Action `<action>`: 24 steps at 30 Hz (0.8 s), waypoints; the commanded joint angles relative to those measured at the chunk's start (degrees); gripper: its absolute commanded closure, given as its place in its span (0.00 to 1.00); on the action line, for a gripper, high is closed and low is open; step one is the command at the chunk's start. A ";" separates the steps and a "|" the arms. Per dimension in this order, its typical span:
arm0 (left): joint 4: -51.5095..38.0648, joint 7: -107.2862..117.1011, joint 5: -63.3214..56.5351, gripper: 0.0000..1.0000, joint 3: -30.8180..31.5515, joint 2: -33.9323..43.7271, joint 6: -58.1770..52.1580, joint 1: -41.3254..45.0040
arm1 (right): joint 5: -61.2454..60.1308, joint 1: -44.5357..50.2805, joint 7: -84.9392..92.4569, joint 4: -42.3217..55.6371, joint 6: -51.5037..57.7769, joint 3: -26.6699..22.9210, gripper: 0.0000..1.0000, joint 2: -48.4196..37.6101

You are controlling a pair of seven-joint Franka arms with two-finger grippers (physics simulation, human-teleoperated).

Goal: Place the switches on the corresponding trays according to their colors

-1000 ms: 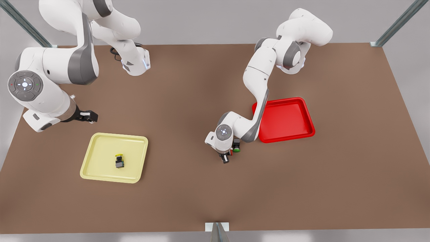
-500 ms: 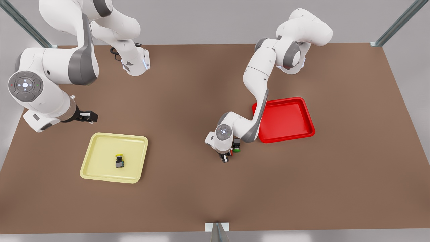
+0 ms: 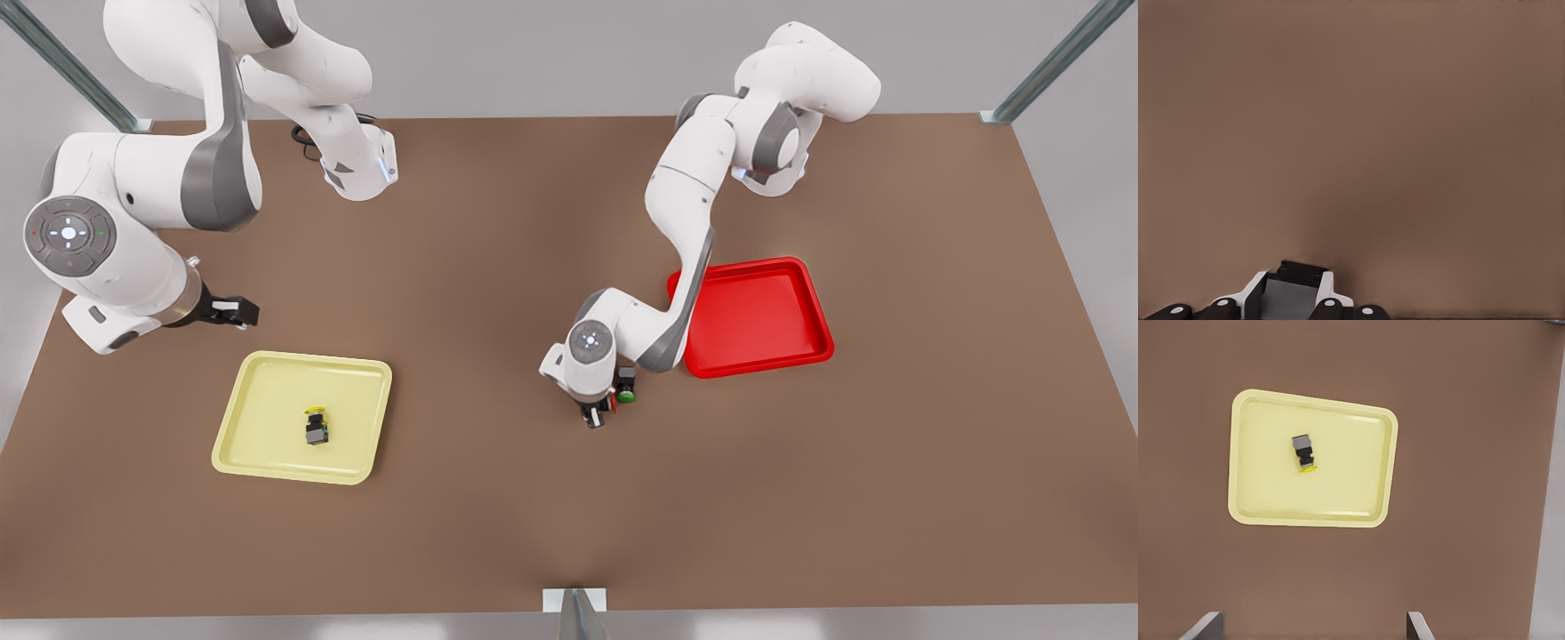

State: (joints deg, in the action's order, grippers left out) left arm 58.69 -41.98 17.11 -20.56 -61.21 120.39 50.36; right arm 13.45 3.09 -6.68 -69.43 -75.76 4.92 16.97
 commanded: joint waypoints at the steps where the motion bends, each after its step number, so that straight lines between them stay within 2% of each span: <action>1: 0.02 -0.21 2.84 0.48 -0.01 0.21 -0.25 0.00 | 0.00 -0.01 0.00 0.00 0.00 0.00 0.00 0.00; 3: 1.60 -0.21 2.93 0.48 0.08 2.50 -0.51 -0.09 | 0.00 0.07 0.00 0.00 0.00 0.00 0.00 0.00; 13: 22.34 -3.63 -0.59 0.48 0.35 19.20 0.37 -2.19 | 0.09 0.34 -0.09 0.00 0.00 0.00 0.00 0.00; 19: 35.88 -6.36 -3.22 0.48 0.52 30.01 2.04 -5.27 | 0.09 0.51 -0.09 0.00 0.00 0.00 0.00 0.00; 24: 49.76 -6.27 -4.81 0.48 1.05 41.17 4.06 -4.66 | 0.17 0.34 0.00 0.00 0.00 0.00 0.00 0.00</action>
State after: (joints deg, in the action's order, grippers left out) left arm 109.97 -47.86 6.57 -19.44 -18.73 124.81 45.76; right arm 13.54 3.43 -6.68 -69.43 -75.76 4.92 16.97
